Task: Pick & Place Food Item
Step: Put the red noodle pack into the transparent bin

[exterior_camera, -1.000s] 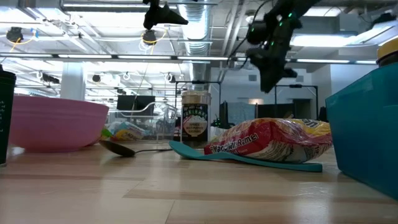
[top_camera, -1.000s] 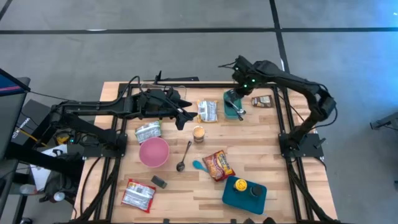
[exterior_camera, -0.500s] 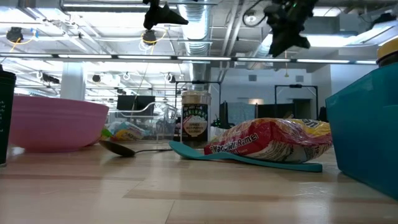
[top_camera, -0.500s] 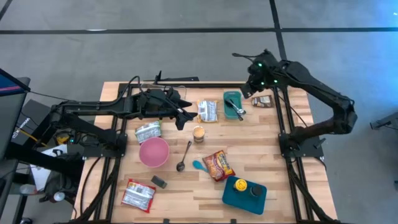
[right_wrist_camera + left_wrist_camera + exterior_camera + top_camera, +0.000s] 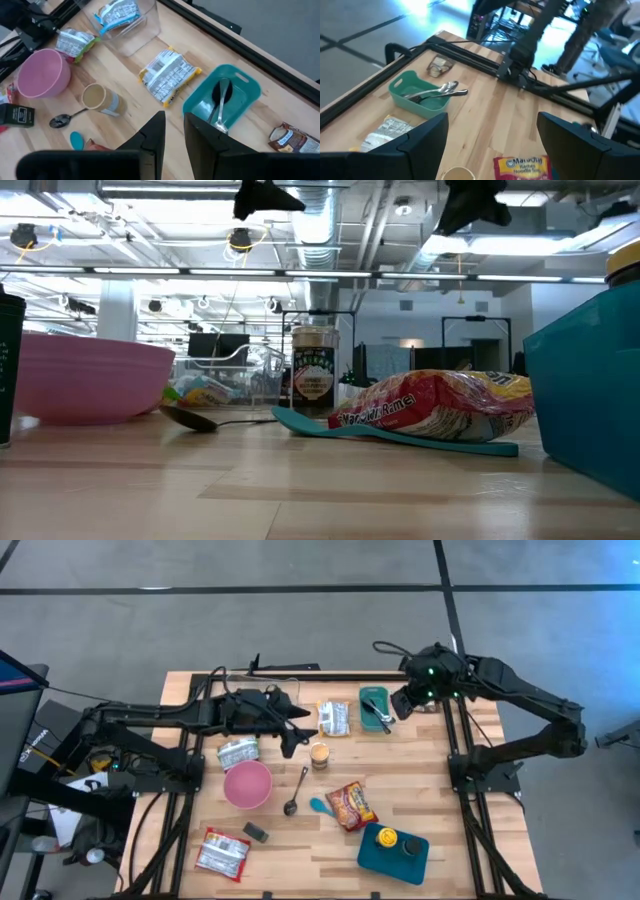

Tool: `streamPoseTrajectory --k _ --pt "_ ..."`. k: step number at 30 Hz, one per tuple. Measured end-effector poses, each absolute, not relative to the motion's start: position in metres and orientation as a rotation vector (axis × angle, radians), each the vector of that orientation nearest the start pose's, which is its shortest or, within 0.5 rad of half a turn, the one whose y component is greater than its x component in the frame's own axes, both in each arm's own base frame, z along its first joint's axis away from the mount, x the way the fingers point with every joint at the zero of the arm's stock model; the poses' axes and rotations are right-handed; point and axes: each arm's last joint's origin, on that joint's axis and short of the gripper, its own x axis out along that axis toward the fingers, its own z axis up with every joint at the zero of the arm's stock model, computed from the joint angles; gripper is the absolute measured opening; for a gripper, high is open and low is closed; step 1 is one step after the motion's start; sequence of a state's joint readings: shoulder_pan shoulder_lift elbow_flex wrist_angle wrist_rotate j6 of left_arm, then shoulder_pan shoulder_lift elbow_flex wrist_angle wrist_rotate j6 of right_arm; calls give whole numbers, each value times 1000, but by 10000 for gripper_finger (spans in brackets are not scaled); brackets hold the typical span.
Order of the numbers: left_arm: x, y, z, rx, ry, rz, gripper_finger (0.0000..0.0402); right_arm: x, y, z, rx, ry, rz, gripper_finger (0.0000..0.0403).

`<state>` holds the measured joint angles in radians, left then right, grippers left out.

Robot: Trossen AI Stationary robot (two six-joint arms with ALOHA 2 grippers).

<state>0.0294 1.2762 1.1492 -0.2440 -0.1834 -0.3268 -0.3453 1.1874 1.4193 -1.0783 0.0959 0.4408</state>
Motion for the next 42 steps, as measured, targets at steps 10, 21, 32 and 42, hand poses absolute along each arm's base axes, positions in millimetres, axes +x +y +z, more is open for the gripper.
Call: streamPoseTrajectory --k 10,21,32,42 --pt "284 -8 349 -168 355 171 300 201 -38 386 470 804 -624 66" --pt "283 -22 349 -179 365 90 300 205 6 383 557 798 -571 66" --pt "281 -33 346 -193 404 42 300 216 48 347 694 970 -548 66" --pt "280 -37 346 -235 403 38 300 216 69 298 717 1056 -478 65"
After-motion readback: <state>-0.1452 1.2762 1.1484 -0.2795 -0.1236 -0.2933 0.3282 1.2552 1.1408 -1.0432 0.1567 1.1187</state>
